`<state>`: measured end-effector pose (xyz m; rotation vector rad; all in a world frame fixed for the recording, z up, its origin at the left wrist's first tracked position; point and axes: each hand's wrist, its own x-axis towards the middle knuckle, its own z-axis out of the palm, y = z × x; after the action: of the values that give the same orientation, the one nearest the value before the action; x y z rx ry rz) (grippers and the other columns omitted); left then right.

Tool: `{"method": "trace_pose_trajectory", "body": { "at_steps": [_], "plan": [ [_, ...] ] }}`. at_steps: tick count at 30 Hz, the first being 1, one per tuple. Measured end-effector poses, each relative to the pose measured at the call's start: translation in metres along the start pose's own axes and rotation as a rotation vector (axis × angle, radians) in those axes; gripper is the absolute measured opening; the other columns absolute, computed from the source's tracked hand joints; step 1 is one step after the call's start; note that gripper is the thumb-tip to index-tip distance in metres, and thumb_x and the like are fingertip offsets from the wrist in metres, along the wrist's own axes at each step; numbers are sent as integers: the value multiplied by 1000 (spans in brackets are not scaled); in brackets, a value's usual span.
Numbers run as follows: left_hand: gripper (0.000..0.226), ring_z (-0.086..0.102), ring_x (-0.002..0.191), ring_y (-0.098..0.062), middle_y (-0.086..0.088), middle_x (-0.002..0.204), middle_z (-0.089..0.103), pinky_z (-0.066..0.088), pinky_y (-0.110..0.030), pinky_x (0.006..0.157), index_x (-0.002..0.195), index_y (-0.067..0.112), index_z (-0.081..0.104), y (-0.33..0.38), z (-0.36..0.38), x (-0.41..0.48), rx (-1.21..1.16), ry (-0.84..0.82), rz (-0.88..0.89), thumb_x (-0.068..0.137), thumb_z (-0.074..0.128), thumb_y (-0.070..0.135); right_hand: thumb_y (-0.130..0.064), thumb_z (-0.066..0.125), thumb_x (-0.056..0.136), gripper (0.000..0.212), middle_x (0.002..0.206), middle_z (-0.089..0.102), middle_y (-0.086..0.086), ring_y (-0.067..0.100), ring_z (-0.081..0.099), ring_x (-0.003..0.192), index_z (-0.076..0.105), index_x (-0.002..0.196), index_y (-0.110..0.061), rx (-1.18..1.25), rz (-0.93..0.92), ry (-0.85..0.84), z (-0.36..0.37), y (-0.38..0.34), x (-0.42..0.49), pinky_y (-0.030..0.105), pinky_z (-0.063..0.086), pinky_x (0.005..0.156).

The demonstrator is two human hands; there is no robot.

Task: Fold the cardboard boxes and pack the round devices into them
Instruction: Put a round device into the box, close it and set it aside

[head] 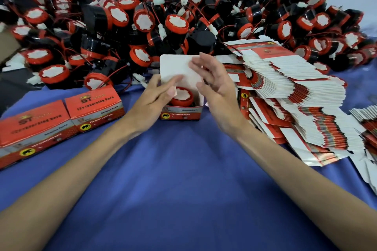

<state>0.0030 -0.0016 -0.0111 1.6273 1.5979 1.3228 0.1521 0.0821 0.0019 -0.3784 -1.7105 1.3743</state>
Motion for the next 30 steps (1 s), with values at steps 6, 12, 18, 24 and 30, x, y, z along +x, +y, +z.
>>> {"method": "trace_pose_trajectory", "body": {
  "at_steps": [6, 12, 18, 24, 30],
  "plan": [
    [57, 33, 121, -7, 7, 121, 36, 27, -24, 112, 138, 41, 22, 2, 1, -2, 80, -28, 26, 101, 43, 4, -12, 72, 85, 20, 109, 54, 11, 9, 55, 102, 60, 100, -12, -266, -97, 147, -3, 12, -11, 20, 49, 83],
    [96, 51, 127, -15, -8, 138, 49, 43, -28, 104, 147, 27, -17, 3, 5, -4, -118, 149, 94, 89, 58, 10, -25, 49, 99, 25, 84, 71, 5, 16, 66, 85, 64, 95, -6, -496, -107, 5, 2, 6, -14, 43, 51, 77],
    [29, 58, 108, -16, 0, 111, 61, 49, -44, 94, 101, 30, 58, 2, 1, -6, 34, 195, 104, 91, 61, 3, -35, 47, 100, 37, 74, 73, 0, 11, 70, 86, 35, 133, -26, -131, 86, 71, 3, 2, -12, 20, 48, 88],
    [34, 54, 110, -4, 5, 122, 55, 42, -17, 91, 119, 15, 57, 1, -3, -9, 57, 48, 159, 88, 57, 28, -14, 58, 95, 20, 101, 71, -8, 3, 65, 98, 67, 112, -19, -197, 71, -27, -4, 3, -16, 18, 51, 81],
    [34, 46, 123, 2, 12, 127, 56, 34, -16, 105, 124, 25, 54, -4, -10, -8, 294, 64, 260, 91, 57, 29, -10, 67, 88, 29, 108, 69, -2, 4, 66, 102, 67, 117, -8, -243, 95, -15, -7, 4, -17, 18, 52, 85]
  ]
}}
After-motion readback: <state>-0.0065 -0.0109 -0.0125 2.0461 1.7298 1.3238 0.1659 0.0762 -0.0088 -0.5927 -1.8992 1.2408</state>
